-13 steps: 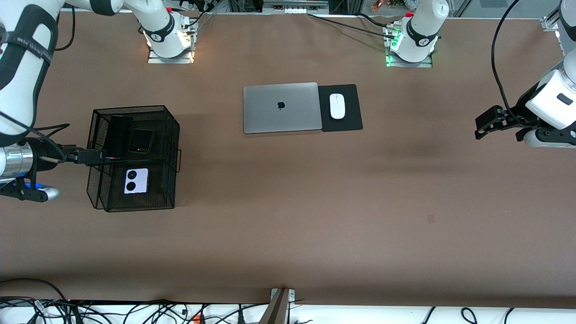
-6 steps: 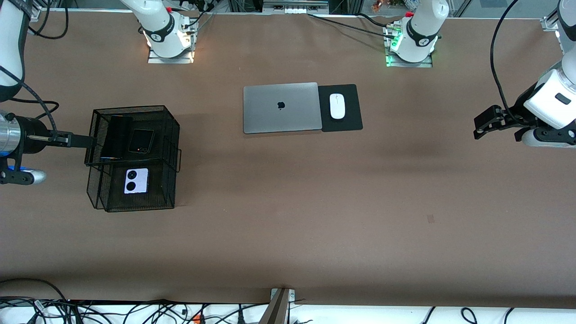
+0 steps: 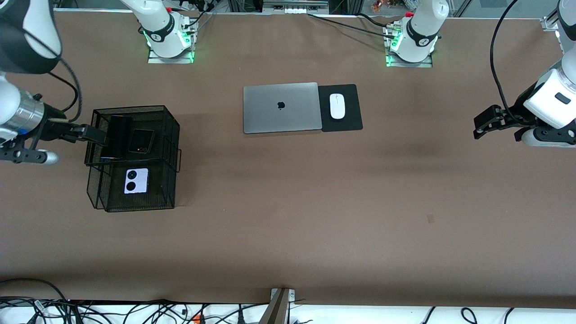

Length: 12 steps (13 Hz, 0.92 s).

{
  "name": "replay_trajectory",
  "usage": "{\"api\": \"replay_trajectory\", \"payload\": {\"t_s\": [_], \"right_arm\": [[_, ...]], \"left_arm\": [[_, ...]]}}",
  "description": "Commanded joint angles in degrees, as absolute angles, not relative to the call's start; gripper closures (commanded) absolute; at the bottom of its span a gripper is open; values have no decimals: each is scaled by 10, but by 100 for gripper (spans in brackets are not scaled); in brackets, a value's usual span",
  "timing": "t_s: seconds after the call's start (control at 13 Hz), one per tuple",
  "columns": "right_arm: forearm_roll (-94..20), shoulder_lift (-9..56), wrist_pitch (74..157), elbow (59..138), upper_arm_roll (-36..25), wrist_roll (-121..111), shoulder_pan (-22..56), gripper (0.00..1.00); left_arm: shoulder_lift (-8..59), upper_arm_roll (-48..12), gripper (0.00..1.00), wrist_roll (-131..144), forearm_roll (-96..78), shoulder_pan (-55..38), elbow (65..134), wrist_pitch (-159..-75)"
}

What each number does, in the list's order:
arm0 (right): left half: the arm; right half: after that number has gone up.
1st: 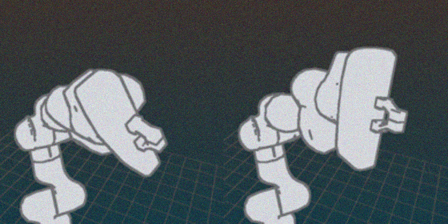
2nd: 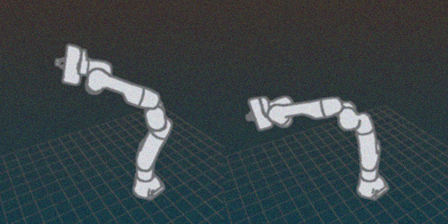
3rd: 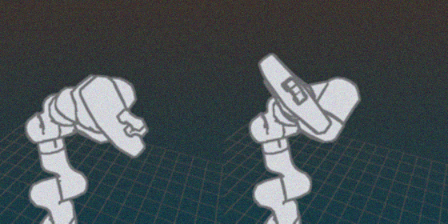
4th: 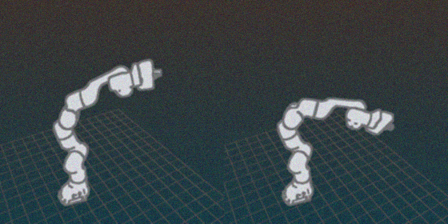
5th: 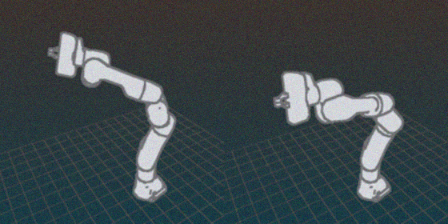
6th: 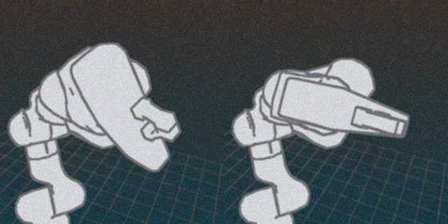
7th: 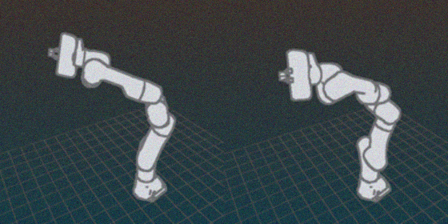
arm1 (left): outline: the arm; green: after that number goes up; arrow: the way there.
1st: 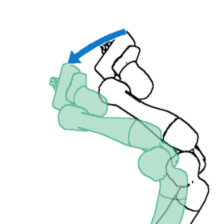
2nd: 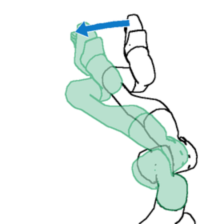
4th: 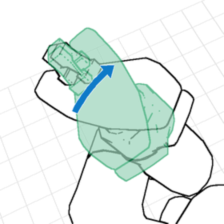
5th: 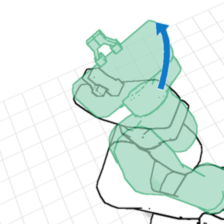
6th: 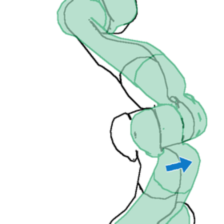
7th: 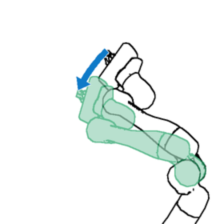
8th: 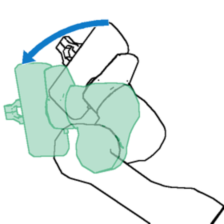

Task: Place phones with both arms
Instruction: 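Open the right gripper to release the white phone in the basket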

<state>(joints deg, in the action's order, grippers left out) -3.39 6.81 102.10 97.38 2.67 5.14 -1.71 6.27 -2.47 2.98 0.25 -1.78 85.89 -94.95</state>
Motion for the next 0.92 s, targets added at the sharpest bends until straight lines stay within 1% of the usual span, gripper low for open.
{"api": "replay_trajectory", "payload": {"t_s": [0.0, 0.15, 0.31, 0.54, 0.85], "right_arm": [[-20, 11, 1066, 1054, 38, 24, -30, 1], [3, 13, 1068, 1044, 38, -10, -35, 0], [4, 25, 1060, 1022, 38, -17, -38, 0], [4, 26, 1054, 1018, 38, -16, -40, 0], [4, 37, 1025, 997, 39, -11, -40, 0]], "left_arm": [[58, -25, 0, 33, -4, -19, 856, -945], [58, -25, 0, 32, -4, -19, 856, -945], [58, -25, 0, 32, -4, -19, 856, -944], [58, -25, 0, 32, -4, -19, 856, -944], [58, -25, 0, 32, -4, -19, 856, -944]]}}
